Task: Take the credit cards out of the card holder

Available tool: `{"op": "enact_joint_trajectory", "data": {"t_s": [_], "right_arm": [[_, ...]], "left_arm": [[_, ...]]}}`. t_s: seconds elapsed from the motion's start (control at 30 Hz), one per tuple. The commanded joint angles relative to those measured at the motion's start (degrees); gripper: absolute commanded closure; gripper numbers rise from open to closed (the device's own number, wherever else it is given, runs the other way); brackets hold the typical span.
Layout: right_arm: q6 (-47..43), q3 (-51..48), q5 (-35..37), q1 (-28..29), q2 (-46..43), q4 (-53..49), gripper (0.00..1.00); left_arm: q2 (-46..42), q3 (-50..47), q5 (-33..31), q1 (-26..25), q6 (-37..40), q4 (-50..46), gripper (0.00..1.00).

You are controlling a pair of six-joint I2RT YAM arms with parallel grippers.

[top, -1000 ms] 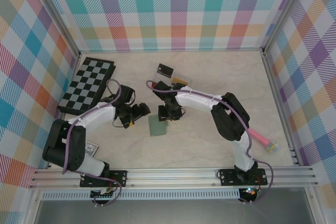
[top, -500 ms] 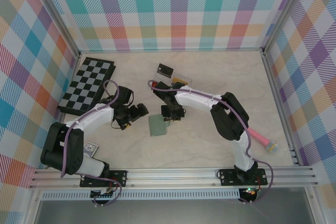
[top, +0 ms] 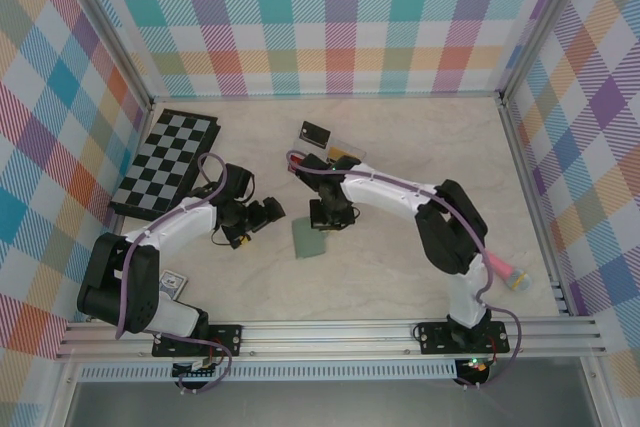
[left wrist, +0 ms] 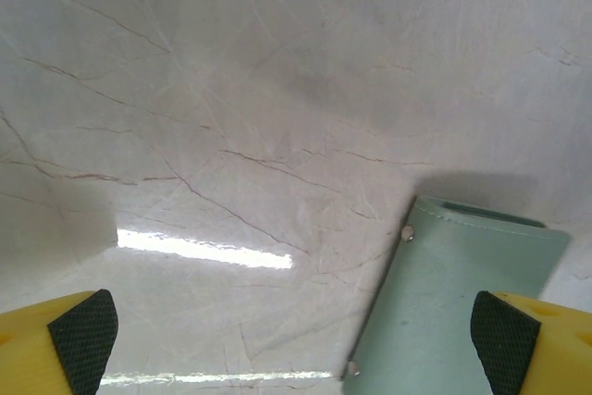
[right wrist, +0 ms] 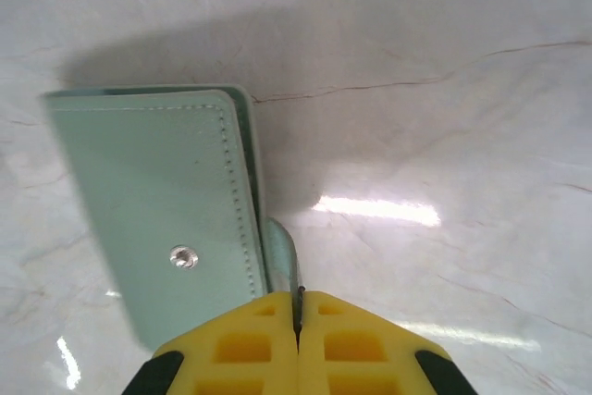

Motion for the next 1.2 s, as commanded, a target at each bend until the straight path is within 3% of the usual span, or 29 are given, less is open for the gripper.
{"op": "enact_joint_trajectory", "data": {"t_s": [0.0, 0.33, 0.57, 0.7, 0.83, 1.17], "right_arm": [[0.7, 1.2, 5.1, 0.3, -5.5, -5.9, 1.00], [1.7, 3.6, 11.9, 1.7, -6.9, -10.0, 1.00], [0.1, 5.1, 3.5, 1.9, -4.2, -4.8, 1.00], [0.4, 6.2, 5.2, 1.8, -2.5, -5.9, 1.00], [1.1, 3.8, 8.2, 1.0, -3.2, -7.1, 1.00], [2.8, -6.6, 12.8, -3.3, -8.2, -8.5, 0.97]], "left_arm": [[-0.3, 0.4, 2.7, 0.0, 1.2, 0.0, 0.00], [2.4, 2.0, 4.8, -2.3, 0.7, 2.2, 0.00], [2.3, 2.2, 4.3, -2.9, 0.3, 2.6, 0.00], [1.2, 2.0, 3.2, -3.1, 0.1, 2.3, 0.00], [1.4, 1.6, 6.0, -3.9, 0.4, 4.3, 0.00], [5.9, 4.2, 11.4, -8.1, 0.4, 9.1, 0.15]]}}
